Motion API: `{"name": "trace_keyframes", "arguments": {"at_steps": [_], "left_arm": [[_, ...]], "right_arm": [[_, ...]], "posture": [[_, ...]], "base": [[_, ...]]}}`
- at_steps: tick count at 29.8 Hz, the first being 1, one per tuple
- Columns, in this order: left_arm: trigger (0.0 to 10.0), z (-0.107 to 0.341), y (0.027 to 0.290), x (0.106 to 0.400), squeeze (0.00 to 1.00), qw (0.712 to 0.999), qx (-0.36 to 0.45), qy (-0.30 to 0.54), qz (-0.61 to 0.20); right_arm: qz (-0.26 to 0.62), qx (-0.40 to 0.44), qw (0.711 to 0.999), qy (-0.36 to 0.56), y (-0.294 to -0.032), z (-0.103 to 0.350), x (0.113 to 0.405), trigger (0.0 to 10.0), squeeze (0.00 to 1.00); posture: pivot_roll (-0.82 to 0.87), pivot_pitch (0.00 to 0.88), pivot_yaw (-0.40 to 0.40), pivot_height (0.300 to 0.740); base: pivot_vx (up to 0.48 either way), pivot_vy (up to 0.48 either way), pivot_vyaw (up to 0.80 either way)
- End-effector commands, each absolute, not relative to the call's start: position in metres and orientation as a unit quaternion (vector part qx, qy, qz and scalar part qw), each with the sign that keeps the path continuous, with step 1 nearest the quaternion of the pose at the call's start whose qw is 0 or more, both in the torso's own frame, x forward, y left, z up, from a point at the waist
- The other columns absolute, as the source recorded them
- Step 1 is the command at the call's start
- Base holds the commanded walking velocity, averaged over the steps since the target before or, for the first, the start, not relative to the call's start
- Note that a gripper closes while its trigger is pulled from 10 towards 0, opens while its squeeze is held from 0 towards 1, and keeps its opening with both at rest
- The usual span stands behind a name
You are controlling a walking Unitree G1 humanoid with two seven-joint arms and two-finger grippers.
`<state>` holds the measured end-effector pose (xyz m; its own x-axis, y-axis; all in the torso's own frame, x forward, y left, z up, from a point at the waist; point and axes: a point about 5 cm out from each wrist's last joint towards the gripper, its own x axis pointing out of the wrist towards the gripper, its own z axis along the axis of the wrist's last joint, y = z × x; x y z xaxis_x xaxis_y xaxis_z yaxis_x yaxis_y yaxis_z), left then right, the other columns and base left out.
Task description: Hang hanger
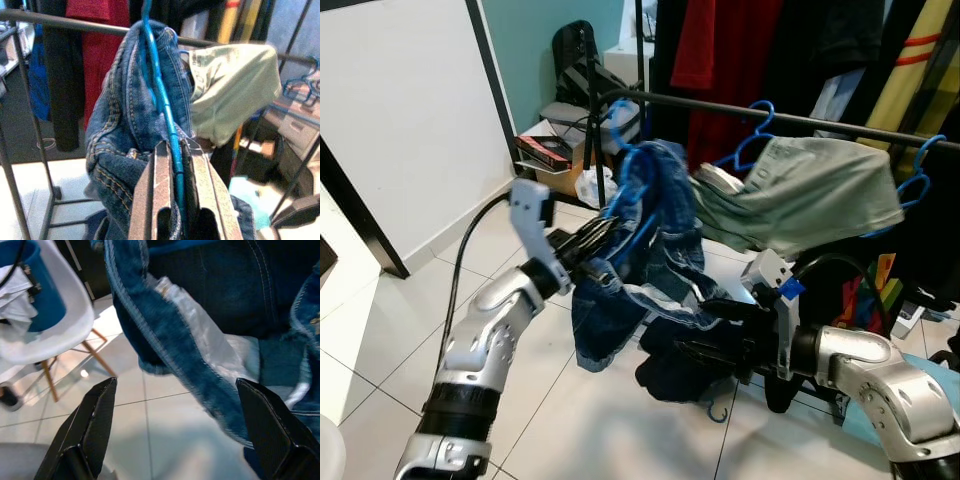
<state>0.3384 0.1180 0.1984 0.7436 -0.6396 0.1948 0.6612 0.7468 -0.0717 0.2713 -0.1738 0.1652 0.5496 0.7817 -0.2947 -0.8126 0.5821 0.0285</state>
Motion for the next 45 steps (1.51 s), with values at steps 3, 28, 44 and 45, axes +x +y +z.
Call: {"name": "trace_keyframes", "arguments": {"at_steps": [3, 28, 44, 45], "left_arm": [[10.0, 0.206, 0.132, 0.357, 0.0, 0.963, 0.033, -0.09, -0.251], [10.0, 0.183, 0.167, 0.378, 0.0, 0.998, 0.023, -0.041, -0.05], [10.0, 0.204, 0.139, 0.375, 0.0, 0.987, 0.014, -0.111, -0.117], [10.0, 0.203, 0.138, 0.374, 0.0, 0.987, 0.019, -0.111, -0.118]], "right_arm": [[0.441, -0.061, 0.885, 0.135, -0.176, 0.165, 0.272, 10.0, 0.0], [0.442, -0.065, 0.885, 0.133, -0.177, 0.168, 0.268, 10.0, 0.0], [0.438, 0.046, 0.898, 0.009, -0.181, 0.214, 0.276, 10.0, 0.0], [0.436, 0.046, 0.899, 0.006, -0.181, 0.215, 0.277, 10.0, 0.0]], "posture": [[-0.17, 0.0, 0.067, 0.74], [-0.17, 0.0, 0.077, 0.74], [-0.17, 0.0, 0.079, 0.74], [-0.17, 0.0, 0.078, 0.74]], "base": [[0.0, 0.0, 0.0], [0.0, 0.0, 0.0], [0.0, 0.0, 0.0], [0.0, 0.0, 0.0]]}}
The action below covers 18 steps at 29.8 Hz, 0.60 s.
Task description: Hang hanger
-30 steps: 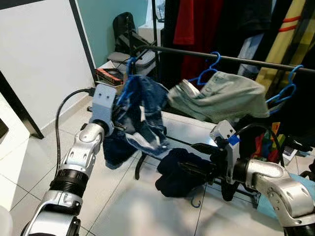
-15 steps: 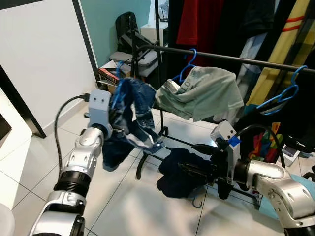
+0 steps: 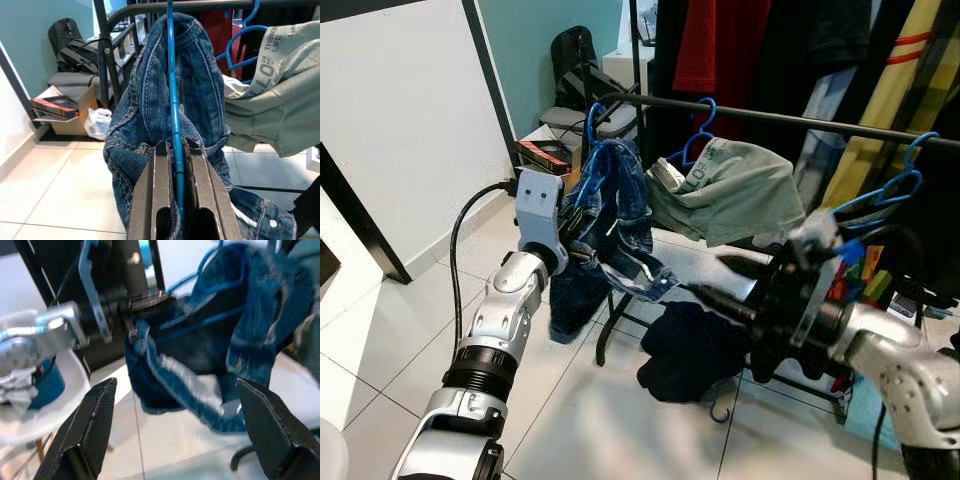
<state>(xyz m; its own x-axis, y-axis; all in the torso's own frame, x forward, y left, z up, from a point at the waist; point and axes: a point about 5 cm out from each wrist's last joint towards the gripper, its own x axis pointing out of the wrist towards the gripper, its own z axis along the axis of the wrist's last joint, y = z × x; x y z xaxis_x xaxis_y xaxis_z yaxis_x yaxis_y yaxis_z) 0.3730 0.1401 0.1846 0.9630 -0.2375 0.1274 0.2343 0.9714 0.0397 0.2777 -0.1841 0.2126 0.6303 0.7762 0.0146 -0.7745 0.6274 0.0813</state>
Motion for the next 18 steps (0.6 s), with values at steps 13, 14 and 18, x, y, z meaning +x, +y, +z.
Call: {"name": "trace_keyframes", "arguments": {"at_steps": [13, 14, 18], "left_arm": [[10.0, 0.1989, 0.1352, 0.3717, 0.0, 0.984, 0.018, -0.108, -0.142], [10.0, 0.1989, 0.1352, 0.3717, 0.0, 0.984, 0.018, -0.108, -0.142], [10.0, 0.1983, 0.1322, 0.3711, 0.0, 0.982, 0.013, -0.106, -0.154]], "right_arm": [[0.439, 0.031, 0.898, 0.023, -0.1766, 0.2087, 0.2773, 10.0, 0.0], [0.439, 0.031, 0.898, 0.023, -0.1766, 0.2087, 0.2773, 10.0, 0.0], [0.438, 0.031, 0.898, 0.027, -0.1763, 0.2074, 0.2778, 10.0, 0.0]], "posture": [[-0.17, 0.0, 0.076, 0.74], [-0.17, 0.0, 0.076, 0.74], [-0.17, 0.0, 0.076, 0.74]], "base": [[0.382, 0.0, 0.0], [0.42, 0.0, 0.0], [0.411, 0.0, 0.0]]}}
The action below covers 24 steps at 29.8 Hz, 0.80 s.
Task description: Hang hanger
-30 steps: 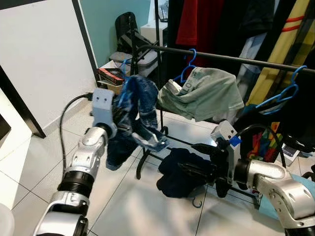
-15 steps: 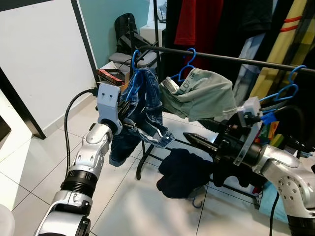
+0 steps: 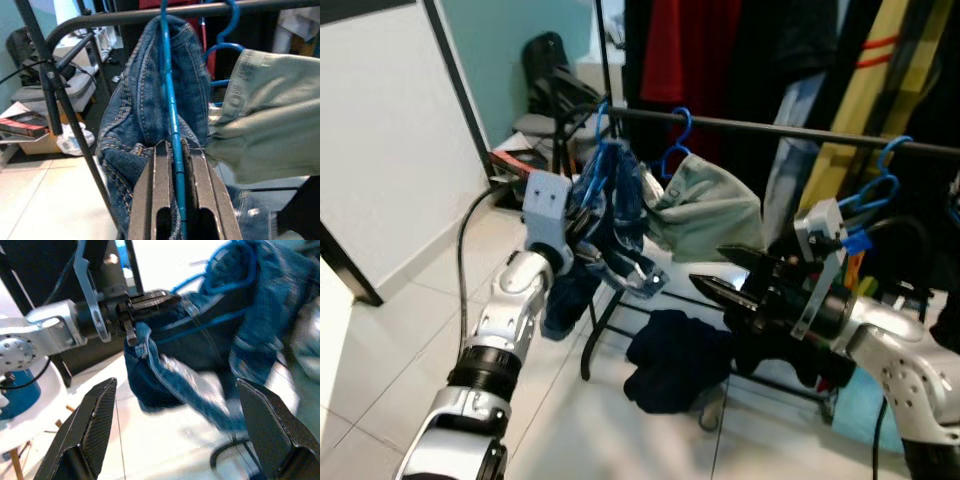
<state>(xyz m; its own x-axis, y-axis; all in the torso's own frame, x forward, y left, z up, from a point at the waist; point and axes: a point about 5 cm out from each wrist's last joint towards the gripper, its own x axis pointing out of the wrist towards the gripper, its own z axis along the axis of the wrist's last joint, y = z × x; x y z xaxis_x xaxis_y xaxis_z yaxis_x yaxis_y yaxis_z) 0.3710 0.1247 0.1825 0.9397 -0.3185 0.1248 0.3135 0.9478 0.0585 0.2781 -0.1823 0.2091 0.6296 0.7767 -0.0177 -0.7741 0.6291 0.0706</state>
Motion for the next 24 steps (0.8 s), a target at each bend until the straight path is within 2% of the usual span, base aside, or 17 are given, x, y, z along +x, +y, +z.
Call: {"name": "trace_keyframes", "arguments": {"at_steps": [1, 10, 18, 24], "left_arm": [[10.0, 0.198, 0.132, 0.371, 0.0, 0.982, 0.013, -0.106, -0.154], [10.0, 0.196, 0.13, 0.371, 0.0, 0.982, 0.025, -0.104, -0.156], [10.0, 0.193, 0.124, 0.368, 0.0, 0.98, 0.037, -0.121, -0.151], [10.0, 0.19, 0.119, 0.367, 0.0, 0.979, 0.09, -0.137, -0.125]], "right_arm": [[0.438, 0.031, 0.898, 0.027, -0.176, 0.207, 0.278, 10.0, 0.0], [0.438, 0.03, 0.898, 0.033, -0.176, 0.207, 0.277, 10.0, 0.0], [0.438, 0.027, 0.898, 0.035, -0.175, 0.205, 0.278, 10.0, 0.0], [0.439, 0.027, 0.898, 0.035, -0.174, 0.205, 0.278, 10.0, 0.0]], "posture": [[-0.17, 0.0, 0.076, 0.74], [-0.17, 0.0, 0.076, 0.74], [-0.16, 0.0, 0.075, 0.74], [-0.17, 0.0, 0.078, 0.74]], "base": [[0.401, 0.0, 0.0], [0.383, 0.0, 0.0], [0.0, 0.0, 0.0], [0.0, 0.0, 0.0]]}}
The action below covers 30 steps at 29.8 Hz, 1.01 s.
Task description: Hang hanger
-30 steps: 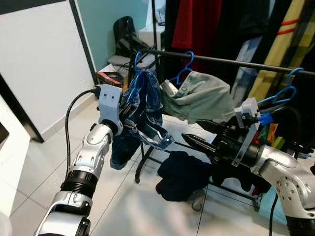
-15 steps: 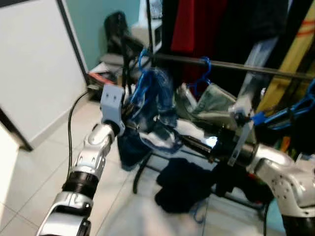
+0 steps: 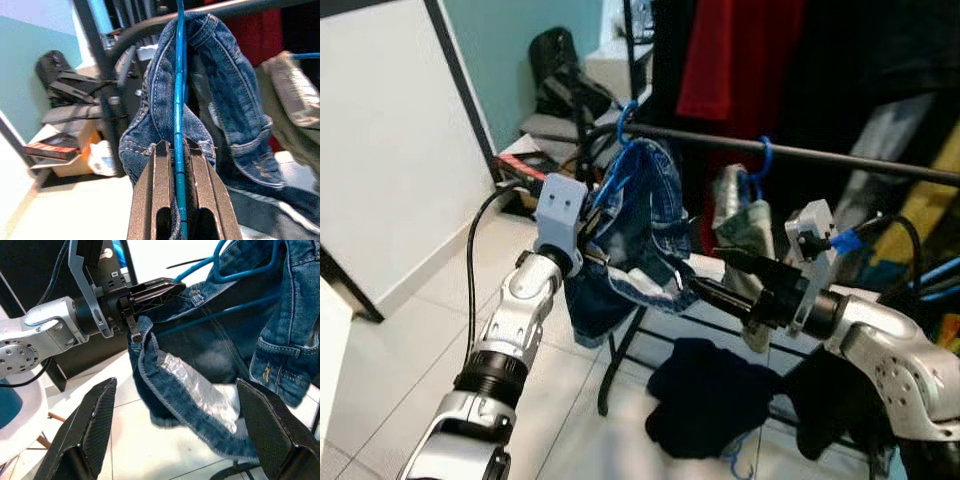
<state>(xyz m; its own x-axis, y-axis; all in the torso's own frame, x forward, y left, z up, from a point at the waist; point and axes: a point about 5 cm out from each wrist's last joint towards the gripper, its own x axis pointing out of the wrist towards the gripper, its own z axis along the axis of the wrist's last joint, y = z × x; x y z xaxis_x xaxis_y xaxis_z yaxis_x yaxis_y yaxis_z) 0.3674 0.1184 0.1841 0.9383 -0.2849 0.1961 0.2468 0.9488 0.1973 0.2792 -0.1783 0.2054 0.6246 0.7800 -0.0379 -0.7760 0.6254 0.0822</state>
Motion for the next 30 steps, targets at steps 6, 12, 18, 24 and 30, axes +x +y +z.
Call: {"name": "trace_keyframes", "arguments": {"at_steps": [6, 12, 18, 24, 30], "left_arm": [[10.0, 0.163, 0.131, 0.364, 0.0, 0.974, 0.195, -0.043, -0.107], [10.0, 0.162, 0.123, 0.347, 0.0, 0.963, 0.171, -0.053, -0.202], [10.0, 0.158, 0.144, 0.33, 0.0, 0.955, 0.141, -0.041, -0.258], [10.0, 0.168, 0.183, 0.324, 0.0, 0.966, 0.103, -0.037, -0.235], [10.0, 0.175, 0.196, 0.316, 0.0, 0.962, 0.082, -0.036, -0.256]], "right_arm": [[0.433, 0.024, 0.9, 0.038, -0.177, 0.205, 0.276, 10.0, 0.0], [0.43, 0.022, 0.901, 0.04, -0.178, 0.204, 0.276, 10.0, 0.0], [0.433, 0.022, 0.9, 0.038, -0.178, 0.205, 0.277, 10.0, 0.0], [0.474, 0.006, 0.879, 0.057, -0.179, 0.206, 0.268, 10.0, 0.0], [0.5, 0.009, 0.864, 0.055, -0.181, 0.212, 0.261, 10.0, 0.0]], "posture": [[-0.17, 0.0, 0.087, 0.74], [-0.17, 0.0, 0.087, 0.74], [-0.16, 0.0, 0.081, 0.74], [-0.15, 0.0, 0.071, 0.74], [-0.15, 0.0, 0.064, 0.74]], "base": [[0.0, 0.0, 0.0], [0.0, 0.0, 0.0], [-0.247, 0.0, 0.0], [-0.324, 0.0, 0.0], [-0.344, 0.0, 0.0]]}}
